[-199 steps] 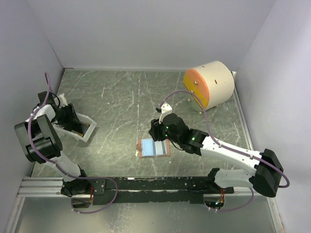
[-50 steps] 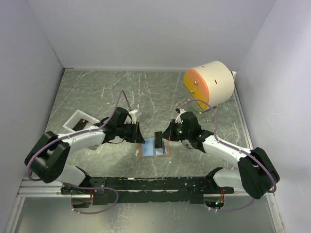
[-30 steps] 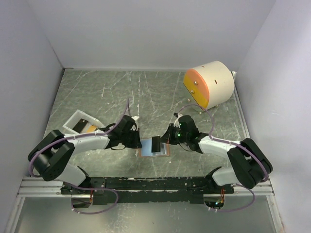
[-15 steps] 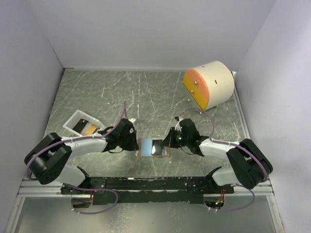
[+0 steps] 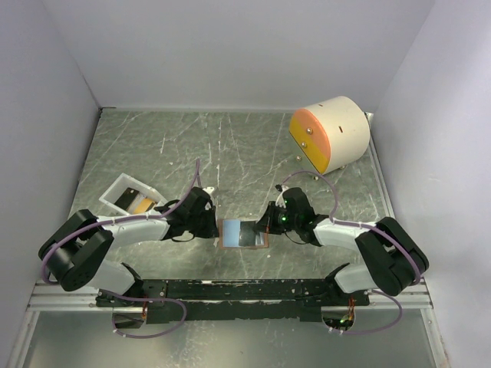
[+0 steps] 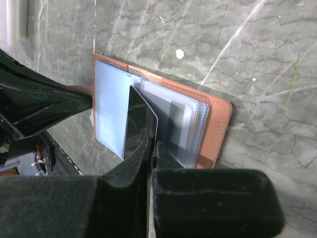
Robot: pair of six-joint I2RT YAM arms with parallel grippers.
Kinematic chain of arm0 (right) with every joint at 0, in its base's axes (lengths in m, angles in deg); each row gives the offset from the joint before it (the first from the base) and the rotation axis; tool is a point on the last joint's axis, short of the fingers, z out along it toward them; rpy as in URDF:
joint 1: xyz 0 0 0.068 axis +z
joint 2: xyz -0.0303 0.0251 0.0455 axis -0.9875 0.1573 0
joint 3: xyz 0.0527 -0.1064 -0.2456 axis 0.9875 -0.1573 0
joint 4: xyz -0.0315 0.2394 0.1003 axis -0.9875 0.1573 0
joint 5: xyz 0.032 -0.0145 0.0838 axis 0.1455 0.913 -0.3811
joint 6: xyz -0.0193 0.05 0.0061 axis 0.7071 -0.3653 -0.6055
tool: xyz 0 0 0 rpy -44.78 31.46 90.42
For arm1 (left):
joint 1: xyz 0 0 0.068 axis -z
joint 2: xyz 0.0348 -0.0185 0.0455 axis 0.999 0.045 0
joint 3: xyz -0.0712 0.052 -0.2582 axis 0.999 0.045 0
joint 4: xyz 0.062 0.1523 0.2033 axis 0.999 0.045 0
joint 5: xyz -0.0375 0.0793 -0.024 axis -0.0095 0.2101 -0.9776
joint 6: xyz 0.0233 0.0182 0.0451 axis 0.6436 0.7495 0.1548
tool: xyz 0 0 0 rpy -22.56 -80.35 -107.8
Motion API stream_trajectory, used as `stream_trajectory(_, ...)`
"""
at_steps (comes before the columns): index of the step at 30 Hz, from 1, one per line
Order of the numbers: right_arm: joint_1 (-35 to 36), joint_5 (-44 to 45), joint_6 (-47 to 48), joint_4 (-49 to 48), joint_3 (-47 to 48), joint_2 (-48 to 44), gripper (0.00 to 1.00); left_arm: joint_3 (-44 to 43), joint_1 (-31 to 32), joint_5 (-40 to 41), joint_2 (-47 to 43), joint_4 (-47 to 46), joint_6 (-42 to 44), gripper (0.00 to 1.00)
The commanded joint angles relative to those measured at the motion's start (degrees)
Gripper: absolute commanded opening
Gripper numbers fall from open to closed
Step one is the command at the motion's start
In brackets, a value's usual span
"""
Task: Put the credit cards into the card holder
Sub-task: Insert the credit card into the card holder.
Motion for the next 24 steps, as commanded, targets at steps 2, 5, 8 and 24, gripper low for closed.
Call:
stream_trajectory(2,-0.1,-1.0,1.7,0.5,0.4,1.2,0.0,0.9,0.8,1.2,0.7,-0.2,-0.1,0.11)
stream_trajectory(5,-0.1,-1.0,1.9,0.6,0.5,1.6,0.0,0.8,0.8,0.8,1.1,-0.7,-0.1,0.12)
stream_trajectory(8,-0.1,-1.2,1.8,0.5,0.6,2.1,0.0,0.8,0.8,0.5,1.6,-0.8,0.0,0.12)
stream_trajectory(24,2.9,0.3,1.5,1.2,2.9,5.4,0.0,-0.1,0.9,0.3,1.5,-0.1,0.3,0.12)
